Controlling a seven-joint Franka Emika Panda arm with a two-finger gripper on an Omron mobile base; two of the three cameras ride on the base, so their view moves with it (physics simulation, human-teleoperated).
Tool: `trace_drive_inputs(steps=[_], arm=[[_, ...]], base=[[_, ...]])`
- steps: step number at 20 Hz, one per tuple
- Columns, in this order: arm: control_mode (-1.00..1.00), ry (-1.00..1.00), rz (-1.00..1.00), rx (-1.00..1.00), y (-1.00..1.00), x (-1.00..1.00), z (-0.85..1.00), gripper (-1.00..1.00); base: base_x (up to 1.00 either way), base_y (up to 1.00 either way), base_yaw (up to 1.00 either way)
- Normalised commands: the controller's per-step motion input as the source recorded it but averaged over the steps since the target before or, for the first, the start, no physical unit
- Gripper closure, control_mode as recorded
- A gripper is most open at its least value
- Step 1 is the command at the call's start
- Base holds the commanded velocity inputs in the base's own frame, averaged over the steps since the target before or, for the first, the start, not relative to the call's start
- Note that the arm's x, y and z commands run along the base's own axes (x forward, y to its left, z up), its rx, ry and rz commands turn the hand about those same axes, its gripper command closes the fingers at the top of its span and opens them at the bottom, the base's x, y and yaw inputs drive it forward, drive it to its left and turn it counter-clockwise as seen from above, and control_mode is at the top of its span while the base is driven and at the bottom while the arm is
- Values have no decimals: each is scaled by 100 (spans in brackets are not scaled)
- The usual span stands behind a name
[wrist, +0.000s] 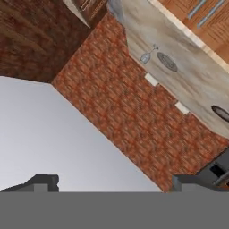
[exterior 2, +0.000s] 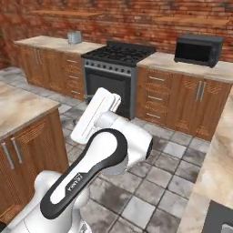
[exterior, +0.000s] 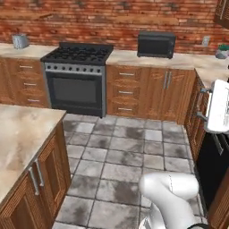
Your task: Retrieve the wine glasses from the counter and place one next to each plate.
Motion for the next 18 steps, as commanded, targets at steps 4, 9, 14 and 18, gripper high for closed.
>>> trace_drive_inputs(steps=[4, 9, 14, 18], arm=[[100, 0, 0, 0, 0, 0, 0, -100], [100, 0, 0, 0, 0, 0, 0, -100], [100, 0, 0, 0, 0, 0, 0, -100], [100, 0, 0, 0, 0, 0, 0, -100]], base=[[0, 0, -100], [37, 52, -86], [38, 53, -86], [26, 42, -91]])
